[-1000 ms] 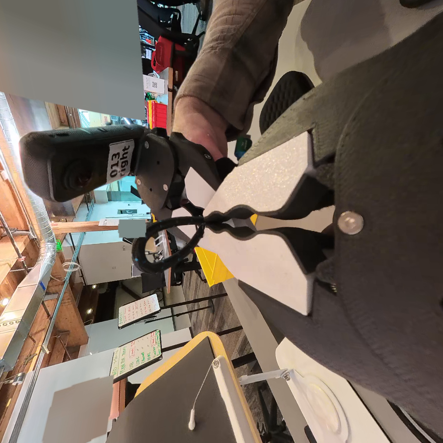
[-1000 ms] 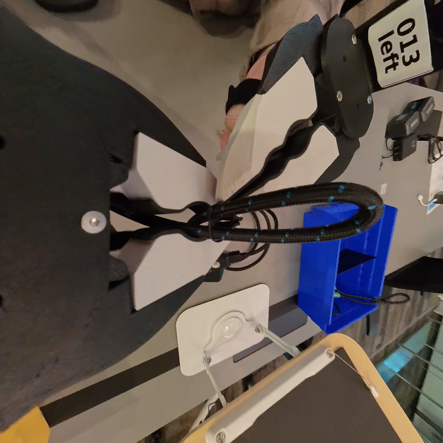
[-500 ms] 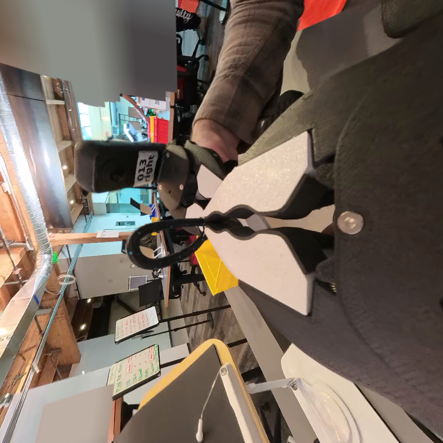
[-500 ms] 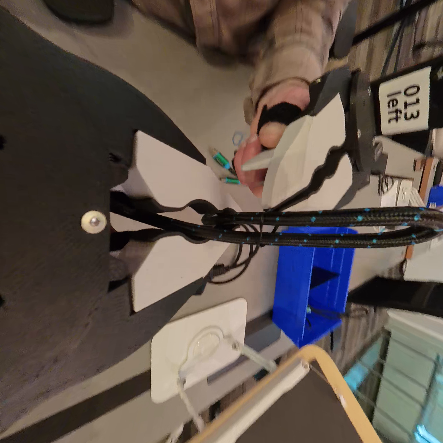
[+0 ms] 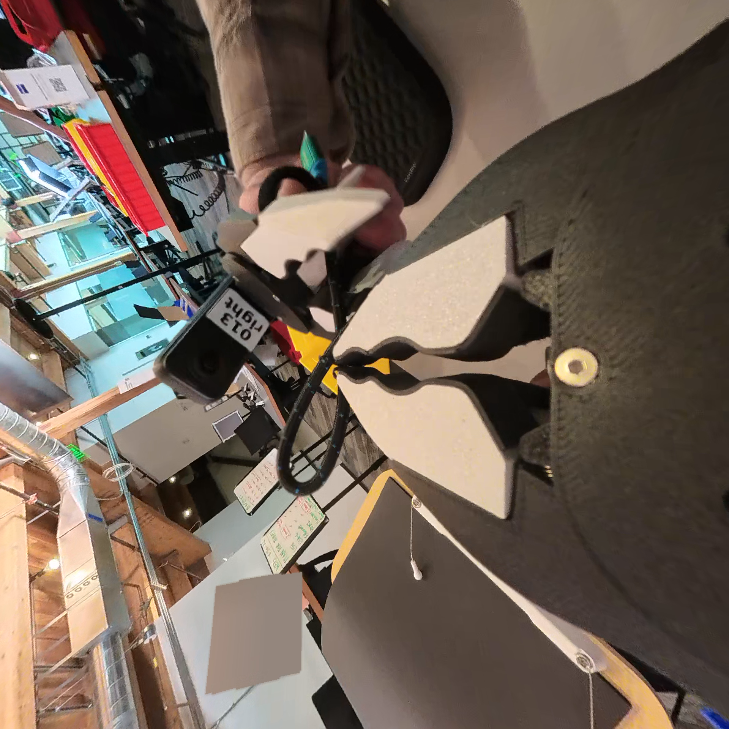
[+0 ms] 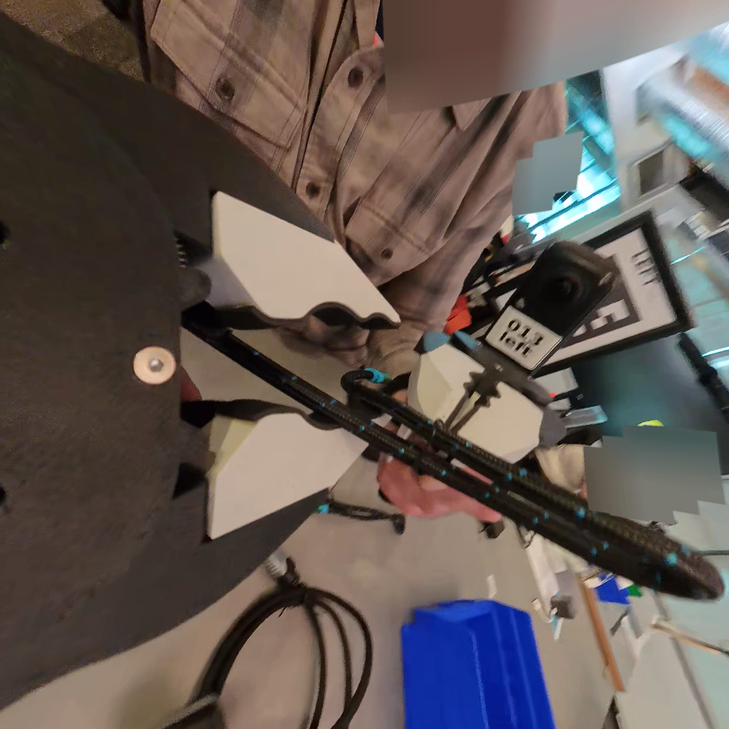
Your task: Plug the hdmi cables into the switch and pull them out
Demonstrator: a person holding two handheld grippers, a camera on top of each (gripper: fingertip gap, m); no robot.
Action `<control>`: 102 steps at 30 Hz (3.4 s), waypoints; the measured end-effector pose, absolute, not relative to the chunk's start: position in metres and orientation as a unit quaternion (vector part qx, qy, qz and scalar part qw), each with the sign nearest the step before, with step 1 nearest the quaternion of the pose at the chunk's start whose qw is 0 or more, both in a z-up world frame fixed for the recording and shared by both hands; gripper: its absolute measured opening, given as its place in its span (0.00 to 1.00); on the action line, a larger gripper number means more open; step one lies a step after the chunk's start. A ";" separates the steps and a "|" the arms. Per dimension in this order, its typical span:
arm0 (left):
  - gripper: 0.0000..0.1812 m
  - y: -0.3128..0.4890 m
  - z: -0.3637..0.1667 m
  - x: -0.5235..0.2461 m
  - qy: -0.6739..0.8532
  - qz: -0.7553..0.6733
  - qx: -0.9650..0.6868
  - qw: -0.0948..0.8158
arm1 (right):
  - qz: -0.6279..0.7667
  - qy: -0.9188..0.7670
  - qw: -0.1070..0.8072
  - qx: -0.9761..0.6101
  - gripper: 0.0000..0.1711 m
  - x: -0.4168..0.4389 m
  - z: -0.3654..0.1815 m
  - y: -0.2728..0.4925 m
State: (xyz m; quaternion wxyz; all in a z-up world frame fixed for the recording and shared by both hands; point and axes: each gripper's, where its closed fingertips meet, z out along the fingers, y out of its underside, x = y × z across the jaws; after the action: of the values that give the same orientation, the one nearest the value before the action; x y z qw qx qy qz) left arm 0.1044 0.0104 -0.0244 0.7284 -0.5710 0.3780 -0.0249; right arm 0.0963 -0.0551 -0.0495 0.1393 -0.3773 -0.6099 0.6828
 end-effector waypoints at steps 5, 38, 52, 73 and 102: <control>0.01 0.014 -0.023 0.100 0.358 -0.058 -0.581 0.729 | 0.729 -0.574 0.165 -0.335 0.39 0.101 -0.038 -0.065; 0.01 0.028 0.004 0.075 0.204 -0.044 -0.606 0.768 | 0.805 -0.462 0.217 -0.303 0.40 0.100 -0.019 -0.066; 0.00 0.048 -0.021 0.062 0.092 -0.203 -0.667 0.711 | 0.828 -0.379 0.298 -0.288 0.62 0.094 -0.013 -0.071; 0.00 0.064 -0.070 0.062 0.115 -0.138 -0.758 0.627 | 0.386 -0.667 0.573 -0.278 0.36 0.051 -0.070 -0.090; 0.01 0.052 -0.078 0.097 0.255 -0.088 -0.760 0.592 | 0.303 -0.668 0.587 -0.342 0.57 0.095 -0.037 0.011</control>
State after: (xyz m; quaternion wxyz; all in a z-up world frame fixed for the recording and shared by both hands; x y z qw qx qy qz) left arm 0.0973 0.0520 -0.0784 0.5920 -0.7596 0.2547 -0.0877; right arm 0.0953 0.0106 -0.0371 0.5872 -0.3420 -0.6684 0.3026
